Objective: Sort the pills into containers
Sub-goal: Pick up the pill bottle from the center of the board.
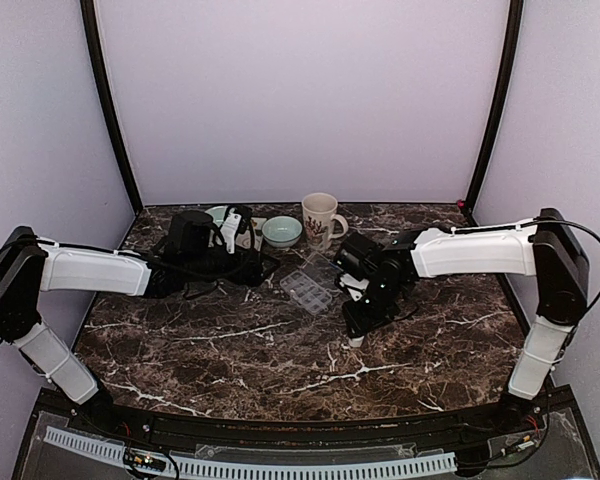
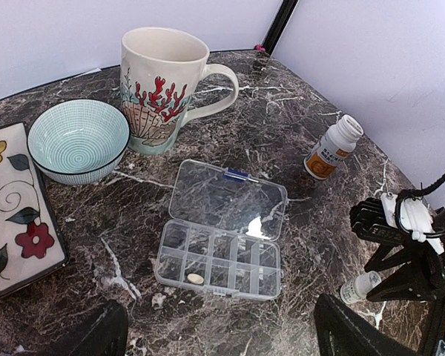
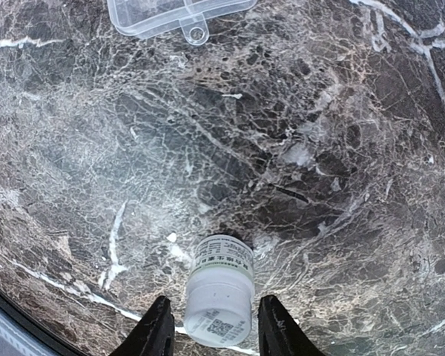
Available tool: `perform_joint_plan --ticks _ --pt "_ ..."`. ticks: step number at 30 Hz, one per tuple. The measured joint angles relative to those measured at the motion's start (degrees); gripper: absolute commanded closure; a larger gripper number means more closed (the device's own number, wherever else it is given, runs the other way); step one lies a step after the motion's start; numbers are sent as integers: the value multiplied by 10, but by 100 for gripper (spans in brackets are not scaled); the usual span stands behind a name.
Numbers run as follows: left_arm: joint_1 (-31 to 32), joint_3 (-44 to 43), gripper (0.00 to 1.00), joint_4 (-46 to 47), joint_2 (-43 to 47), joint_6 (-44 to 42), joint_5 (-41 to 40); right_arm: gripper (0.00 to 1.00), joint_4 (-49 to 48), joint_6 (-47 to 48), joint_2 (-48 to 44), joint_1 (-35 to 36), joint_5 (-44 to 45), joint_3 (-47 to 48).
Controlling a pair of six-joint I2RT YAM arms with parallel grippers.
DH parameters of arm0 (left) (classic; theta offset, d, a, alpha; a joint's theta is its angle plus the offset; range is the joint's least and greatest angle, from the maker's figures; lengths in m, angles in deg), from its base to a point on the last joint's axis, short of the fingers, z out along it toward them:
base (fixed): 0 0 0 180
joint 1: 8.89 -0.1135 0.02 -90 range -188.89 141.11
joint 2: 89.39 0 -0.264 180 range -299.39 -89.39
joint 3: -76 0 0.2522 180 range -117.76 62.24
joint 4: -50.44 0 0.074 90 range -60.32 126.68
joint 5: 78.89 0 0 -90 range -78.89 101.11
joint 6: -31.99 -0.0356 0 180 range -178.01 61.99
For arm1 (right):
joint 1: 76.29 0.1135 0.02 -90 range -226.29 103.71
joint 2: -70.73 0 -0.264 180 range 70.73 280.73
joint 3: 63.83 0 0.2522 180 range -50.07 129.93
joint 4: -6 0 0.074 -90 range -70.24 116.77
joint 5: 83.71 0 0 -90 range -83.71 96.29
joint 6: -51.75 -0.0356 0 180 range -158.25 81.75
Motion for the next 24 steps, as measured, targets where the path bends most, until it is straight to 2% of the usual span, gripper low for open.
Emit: perform_joint_plan --ticks 3,11,19,24 --pt "0 0 10 0 0 0 0 63 0 1 3 0 0 0" --pt "0 1 10 0 0 0 0 85 3 5 7 0 1 3" --pt "0 3 8 0 0 0 1 100 6 6 6 0 0 7" --pt "0 3 8 1 0 8 29 100 2 5 -14 0 -13 18"
